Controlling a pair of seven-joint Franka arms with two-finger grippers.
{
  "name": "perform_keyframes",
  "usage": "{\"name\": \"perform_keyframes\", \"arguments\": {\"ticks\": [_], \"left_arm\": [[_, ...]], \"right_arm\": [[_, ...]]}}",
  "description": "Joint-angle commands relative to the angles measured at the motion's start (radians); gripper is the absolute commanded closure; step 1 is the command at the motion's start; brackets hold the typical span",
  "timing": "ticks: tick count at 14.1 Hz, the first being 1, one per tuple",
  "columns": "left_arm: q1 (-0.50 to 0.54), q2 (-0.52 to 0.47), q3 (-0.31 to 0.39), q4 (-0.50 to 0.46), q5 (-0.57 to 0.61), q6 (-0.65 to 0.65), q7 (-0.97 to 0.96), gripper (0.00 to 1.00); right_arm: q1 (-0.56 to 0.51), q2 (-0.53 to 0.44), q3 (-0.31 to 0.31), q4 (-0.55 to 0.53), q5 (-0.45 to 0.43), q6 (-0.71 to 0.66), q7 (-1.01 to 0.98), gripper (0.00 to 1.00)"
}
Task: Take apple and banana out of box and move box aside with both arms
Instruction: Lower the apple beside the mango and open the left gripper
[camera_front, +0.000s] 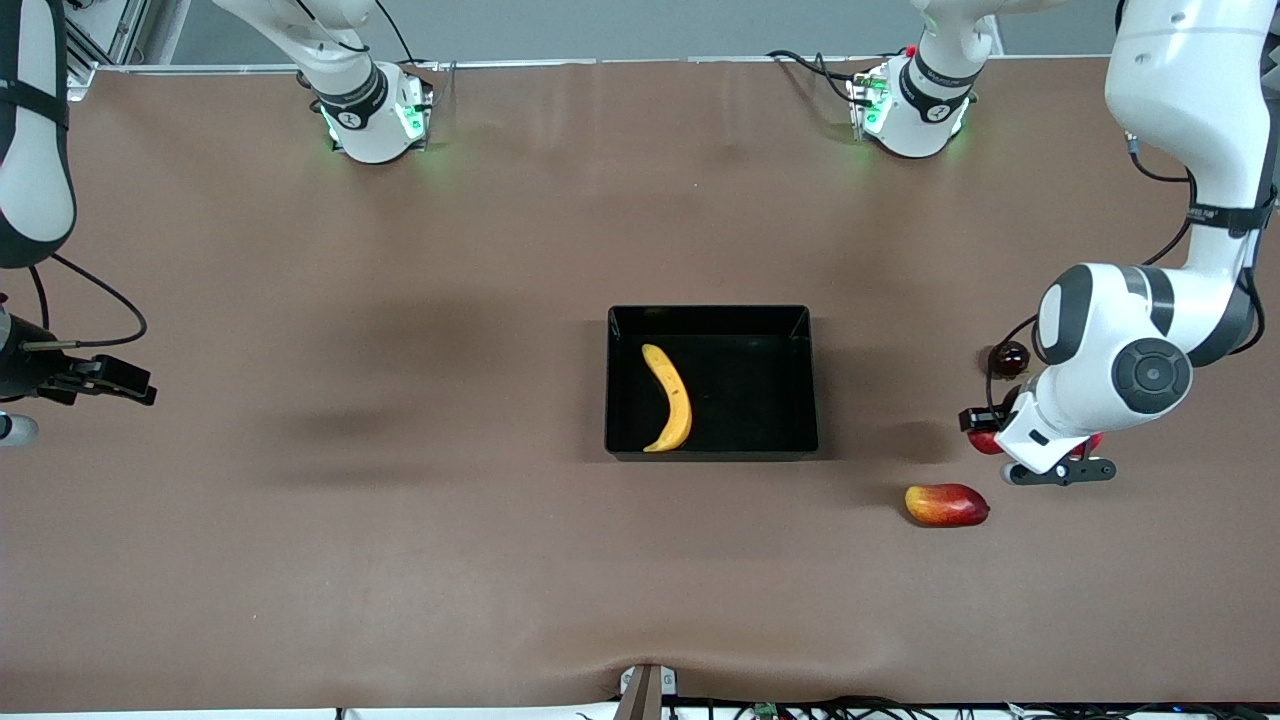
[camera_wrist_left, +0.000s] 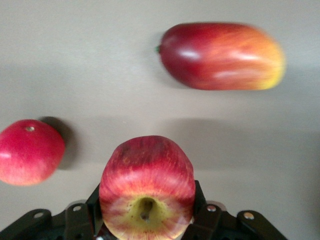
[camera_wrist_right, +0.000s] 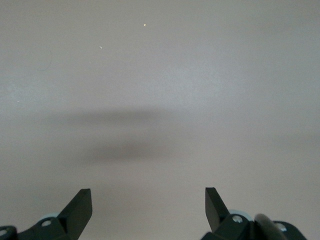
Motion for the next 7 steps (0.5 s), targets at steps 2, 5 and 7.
{"name": "perform_keyframes", "arguments": {"ticks": [2, 5, 7], "left_arm": [[0.061, 0.045, -0.014, -0.04, 0.097, 0.097, 0.005, 1.0], [0.067, 0.071, -0.014, -0.043, 0.109, 0.14, 0.005, 1.0], [0.067, 0.079, -0.014, -0.04, 0.118, 0.157, 0.005, 1.0]], "right_arm": [[-0.006, 0.01, 0.02, 0.01, -0.008, -0.017, 0.009, 0.0], [-0.006, 0.012, 0.021, 0.01, 0.015, -0.037, 0.051, 0.0], [-0.003, 0.012, 0.023, 0.011, 0.073, -0.063, 0.111, 0.0]]}}
